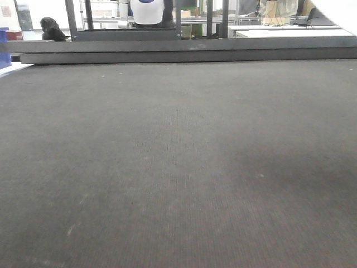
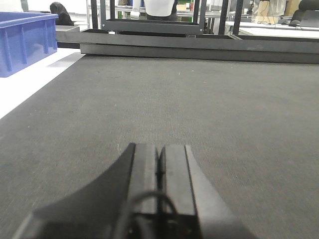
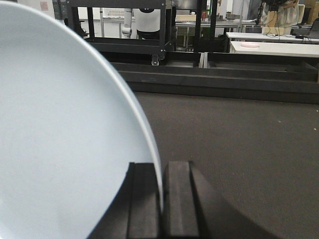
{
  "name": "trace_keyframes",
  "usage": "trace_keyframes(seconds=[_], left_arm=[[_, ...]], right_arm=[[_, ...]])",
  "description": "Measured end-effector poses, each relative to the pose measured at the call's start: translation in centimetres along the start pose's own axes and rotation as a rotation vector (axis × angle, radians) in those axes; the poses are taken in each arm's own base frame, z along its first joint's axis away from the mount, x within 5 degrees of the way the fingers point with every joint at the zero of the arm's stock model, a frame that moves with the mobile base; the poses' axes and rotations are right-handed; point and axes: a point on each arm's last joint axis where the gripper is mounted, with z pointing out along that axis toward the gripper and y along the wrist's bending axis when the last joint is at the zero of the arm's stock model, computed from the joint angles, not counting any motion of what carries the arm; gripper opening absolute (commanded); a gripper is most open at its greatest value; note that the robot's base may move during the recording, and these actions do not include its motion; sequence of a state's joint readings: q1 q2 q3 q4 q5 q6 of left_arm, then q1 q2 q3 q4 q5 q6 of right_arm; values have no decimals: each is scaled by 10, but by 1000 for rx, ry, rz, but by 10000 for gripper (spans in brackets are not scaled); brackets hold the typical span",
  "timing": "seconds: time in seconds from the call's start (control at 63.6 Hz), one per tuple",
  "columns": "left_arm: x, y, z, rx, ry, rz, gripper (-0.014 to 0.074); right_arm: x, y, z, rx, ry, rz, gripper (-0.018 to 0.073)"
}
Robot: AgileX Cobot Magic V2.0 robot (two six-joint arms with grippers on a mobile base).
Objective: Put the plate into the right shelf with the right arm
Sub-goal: 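Hold the plate in the right gripper while backing away from the table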
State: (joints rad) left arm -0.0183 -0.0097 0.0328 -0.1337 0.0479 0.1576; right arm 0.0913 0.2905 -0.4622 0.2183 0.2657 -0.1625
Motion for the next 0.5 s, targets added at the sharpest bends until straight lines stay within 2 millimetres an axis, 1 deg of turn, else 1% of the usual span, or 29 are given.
trace_keyframes(seconds=[0.503], left_arm=[[0, 0, 0, 0, 0, 0, -128]], right_arm=[[0, 0, 0, 0, 0, 0, 62]])
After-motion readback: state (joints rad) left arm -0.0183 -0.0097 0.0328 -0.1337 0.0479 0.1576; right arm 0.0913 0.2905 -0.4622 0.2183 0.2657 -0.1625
